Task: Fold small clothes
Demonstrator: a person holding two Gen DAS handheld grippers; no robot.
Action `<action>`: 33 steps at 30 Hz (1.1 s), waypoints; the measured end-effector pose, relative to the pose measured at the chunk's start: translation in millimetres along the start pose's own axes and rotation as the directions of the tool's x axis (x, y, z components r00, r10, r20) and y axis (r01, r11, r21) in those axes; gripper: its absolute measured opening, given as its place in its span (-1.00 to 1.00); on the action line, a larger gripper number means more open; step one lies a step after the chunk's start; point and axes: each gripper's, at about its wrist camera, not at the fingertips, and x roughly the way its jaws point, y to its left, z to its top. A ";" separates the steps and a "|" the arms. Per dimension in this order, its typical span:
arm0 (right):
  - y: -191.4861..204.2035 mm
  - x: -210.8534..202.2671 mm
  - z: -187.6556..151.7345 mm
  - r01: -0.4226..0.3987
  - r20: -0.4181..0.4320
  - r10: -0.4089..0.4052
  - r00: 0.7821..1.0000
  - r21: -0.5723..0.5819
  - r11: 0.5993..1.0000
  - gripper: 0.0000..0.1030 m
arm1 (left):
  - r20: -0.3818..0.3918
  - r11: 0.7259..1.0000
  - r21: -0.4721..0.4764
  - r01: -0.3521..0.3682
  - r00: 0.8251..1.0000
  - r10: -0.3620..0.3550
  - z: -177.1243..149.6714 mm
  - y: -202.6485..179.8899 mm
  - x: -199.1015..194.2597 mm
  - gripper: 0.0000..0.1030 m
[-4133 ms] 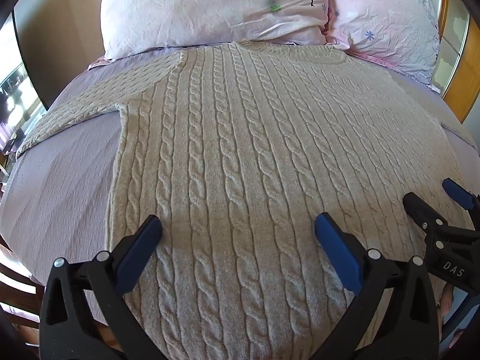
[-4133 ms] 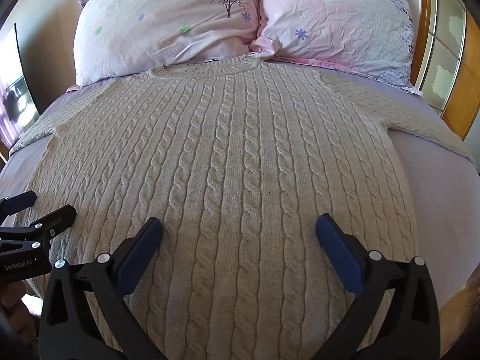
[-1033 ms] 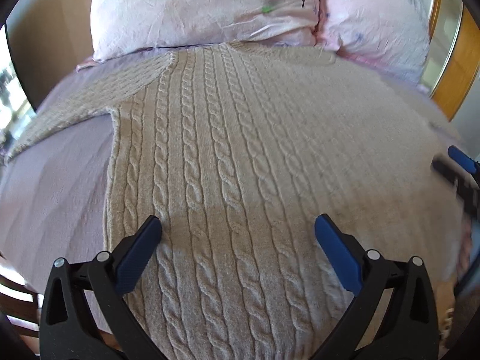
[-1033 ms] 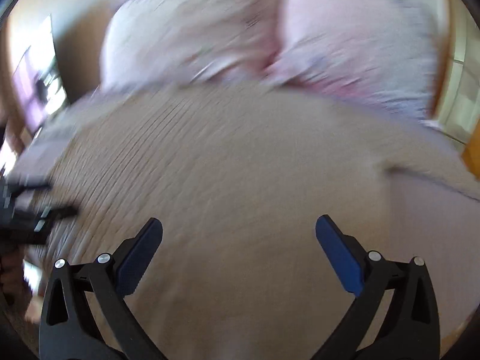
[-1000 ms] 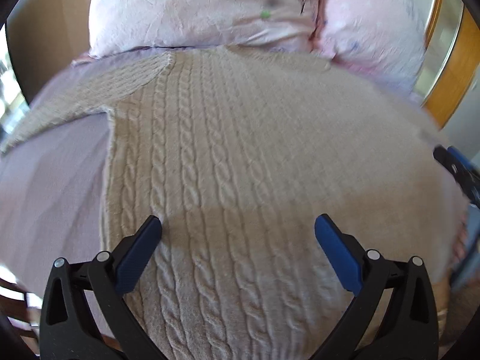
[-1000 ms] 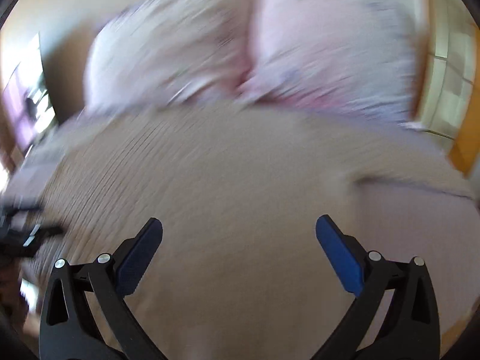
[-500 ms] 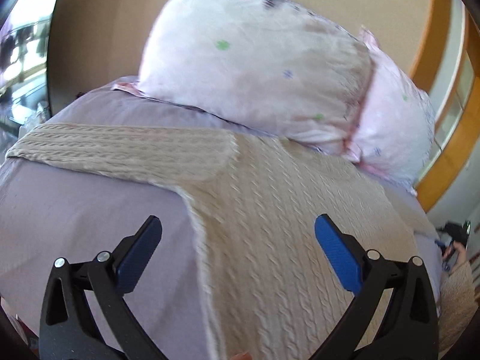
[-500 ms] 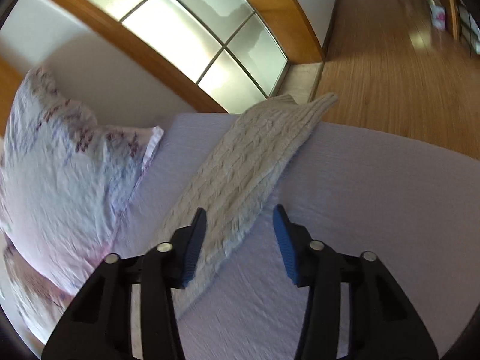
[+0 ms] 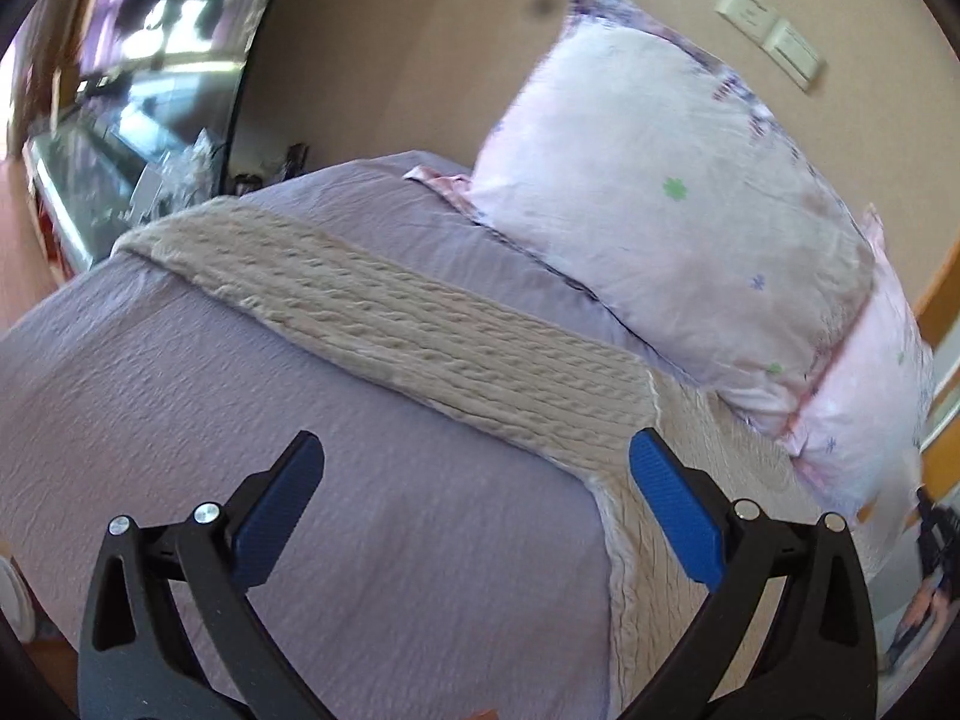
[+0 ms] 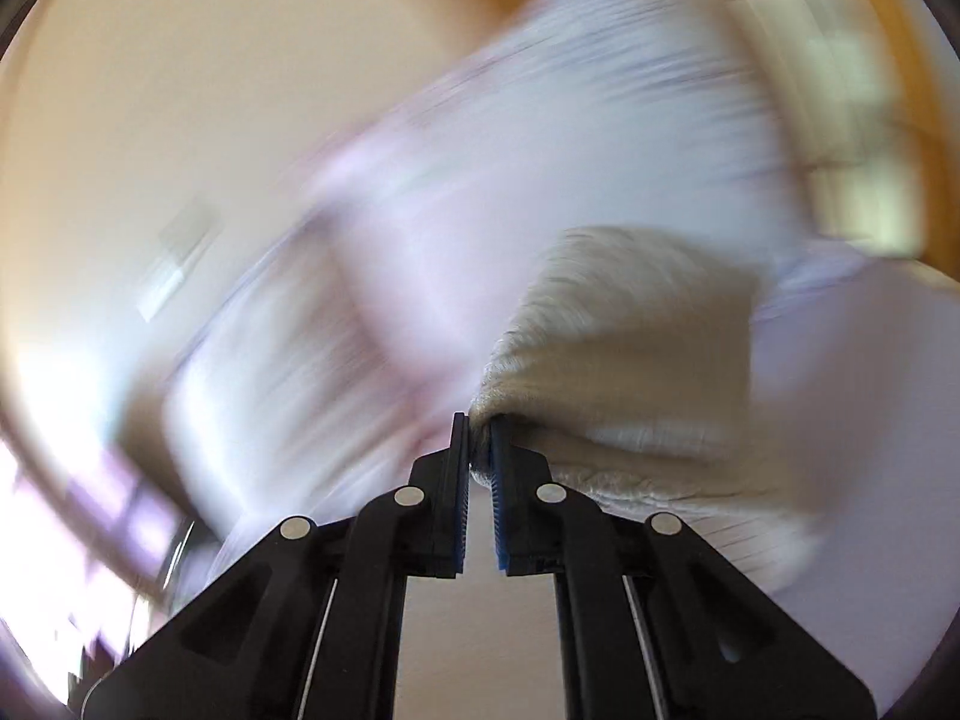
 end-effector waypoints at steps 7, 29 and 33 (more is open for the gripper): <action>61.7 31.9 -51.0 -0.145 -0.111 0.133 0.985 -0.109 0.983 0.42 | -0.032 0.971 -0.225 -0.084 0.996 0.079 37.6 59.3 16.3 0.96; -61.1 -45.2 -63.3 0.070 -0.004 -0.070 0.998 0.101 0.992 0.59 | 0.029 0.908 -0.406 -0.105 0.991 0.128 116.8 129.5 43.3 -0.86; -70.3 -57.1 -63.9 0.082 0.018 -0.084 0.996 0.108 0.991 0.59 | 0.086 0.988 -0.150 0.039 0.996 -0.026 121.1 24.4 35.4 -0.87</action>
